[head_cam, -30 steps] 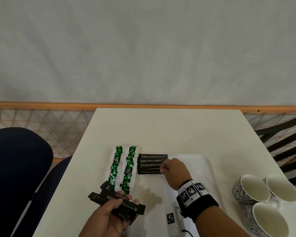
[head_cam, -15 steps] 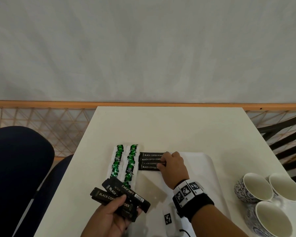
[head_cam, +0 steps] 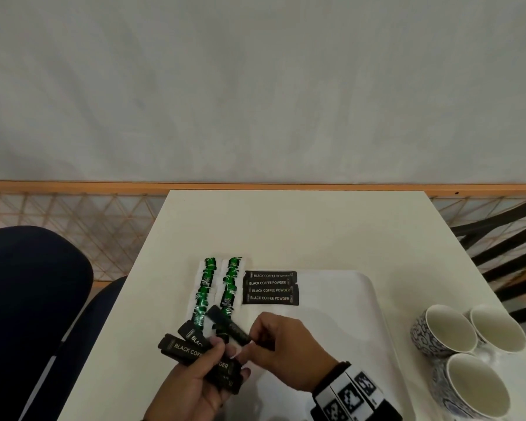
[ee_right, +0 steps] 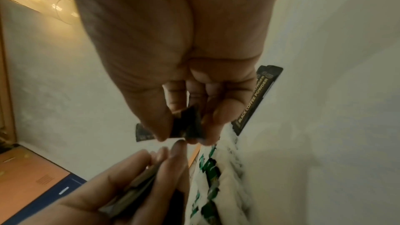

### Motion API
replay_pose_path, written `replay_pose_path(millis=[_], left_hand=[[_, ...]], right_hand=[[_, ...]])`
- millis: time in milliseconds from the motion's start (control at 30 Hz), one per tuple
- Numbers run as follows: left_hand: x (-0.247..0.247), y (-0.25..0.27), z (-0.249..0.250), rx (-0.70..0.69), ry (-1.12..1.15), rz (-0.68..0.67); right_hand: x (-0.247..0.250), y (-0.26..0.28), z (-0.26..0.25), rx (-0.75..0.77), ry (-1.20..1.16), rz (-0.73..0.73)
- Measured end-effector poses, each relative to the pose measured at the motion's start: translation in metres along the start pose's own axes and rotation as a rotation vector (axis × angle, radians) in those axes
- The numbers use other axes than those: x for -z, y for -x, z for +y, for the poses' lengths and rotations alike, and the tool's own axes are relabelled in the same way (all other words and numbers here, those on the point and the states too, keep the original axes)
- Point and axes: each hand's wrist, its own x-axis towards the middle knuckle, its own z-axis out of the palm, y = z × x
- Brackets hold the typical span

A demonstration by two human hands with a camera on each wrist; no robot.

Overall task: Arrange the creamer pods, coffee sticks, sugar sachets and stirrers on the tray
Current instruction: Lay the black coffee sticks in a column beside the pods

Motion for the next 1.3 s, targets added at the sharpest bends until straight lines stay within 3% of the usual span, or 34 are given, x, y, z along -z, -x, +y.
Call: replay_pose_path(millis=[233,567,967,1300], left_hand=[[0.006,0.002,0.003,0.025,0.029,0.011],[0.005,0.002,0.004,0.039,0.028,0.026],[0.0,0.007,0.008,0.091,0.079,-0.003],[0.003,0.005,0.008,0.1,0.084,-0.066]], right_hand=[[0.026,-0.015,0.039,-0.151,0.164,0.124],[0.033,-0.039,0.064,-0.198,0.401,0.162],[0.02,-0.063,0.06,-0.008,0.802,0.154],[0.015,-0.067,0.057,0.008,0.841,0.243]])
